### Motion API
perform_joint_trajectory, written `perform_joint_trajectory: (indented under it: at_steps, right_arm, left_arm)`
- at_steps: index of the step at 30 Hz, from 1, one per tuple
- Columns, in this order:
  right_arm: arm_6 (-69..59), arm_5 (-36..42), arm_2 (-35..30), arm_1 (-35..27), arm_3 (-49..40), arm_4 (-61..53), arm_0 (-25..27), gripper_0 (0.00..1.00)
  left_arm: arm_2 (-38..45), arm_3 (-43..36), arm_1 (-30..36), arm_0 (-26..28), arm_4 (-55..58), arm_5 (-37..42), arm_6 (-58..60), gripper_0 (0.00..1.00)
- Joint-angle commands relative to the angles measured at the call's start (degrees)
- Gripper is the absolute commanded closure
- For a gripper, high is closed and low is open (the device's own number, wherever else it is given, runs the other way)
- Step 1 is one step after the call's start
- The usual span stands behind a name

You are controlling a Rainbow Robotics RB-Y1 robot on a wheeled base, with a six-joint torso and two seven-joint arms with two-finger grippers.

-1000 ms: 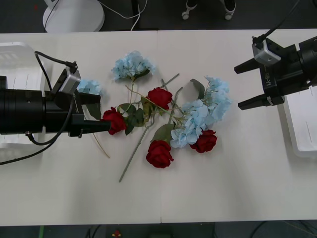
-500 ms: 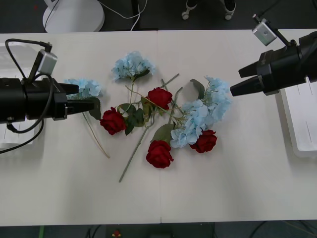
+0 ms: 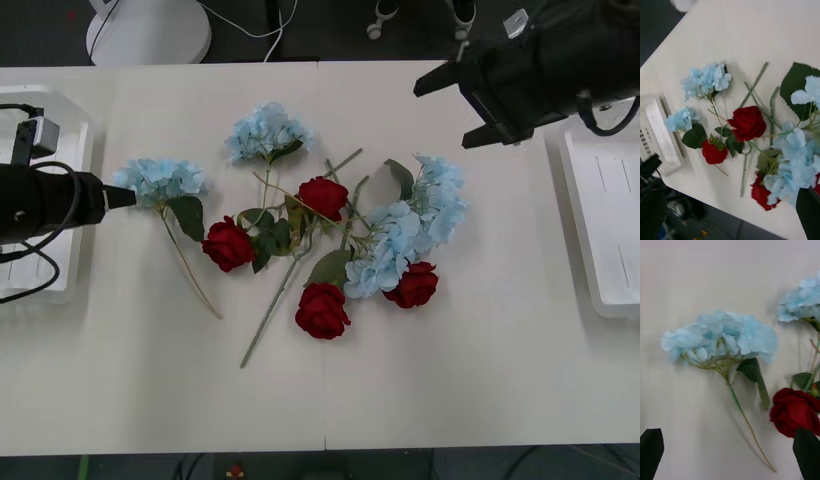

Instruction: Put the red flowers into the right box and the blue flowers into the left box

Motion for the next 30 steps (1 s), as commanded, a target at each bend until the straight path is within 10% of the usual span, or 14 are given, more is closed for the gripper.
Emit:
perform_joint_trajectory:
  at_steps: [1, 20, 25, 28, 30]
  right_arm:
    - [-17.4, 0.2, 5.9, 4.0, -0.2, 5.5, -6.1, 0.0]
    - [-76.1, 6.1, 9.0, 24.7, 27.5, 27.2, -17.9, 0.0]
    - [-81.6, 5.7, 9.1, 27.4, 31.0, 29.2, -17.8, 0.0]
    - [-81.7, 5.7, 9.1, 28.9, 32.9, 29.8, -17.8, 0.0]
    - [-81.7, 5.3, 9.1, 29.3, 34.2, 30.2, -17.8, 0.0]
  left_arm:
    - [-7.5, 0.3, -4.1, -4.2, -12.6, 0.4, 19.1, 0.0]
    - [-17.8, 26.1, -11.3, -19.1, -27.0, -0.5, 23.1, 0.0]
    - [-19.0, 29.9, -12.0, -20.6, -28.2, -1.4, 23.0, 0.35]
    - [-19.1, 30.5, -12.1, -20.6, -28.3, -1.6, 22.6, 0.88]
    - [-19.2, 30.4, -12.1, -20.7, -28.1, -1.5, 22.5, 1.0]
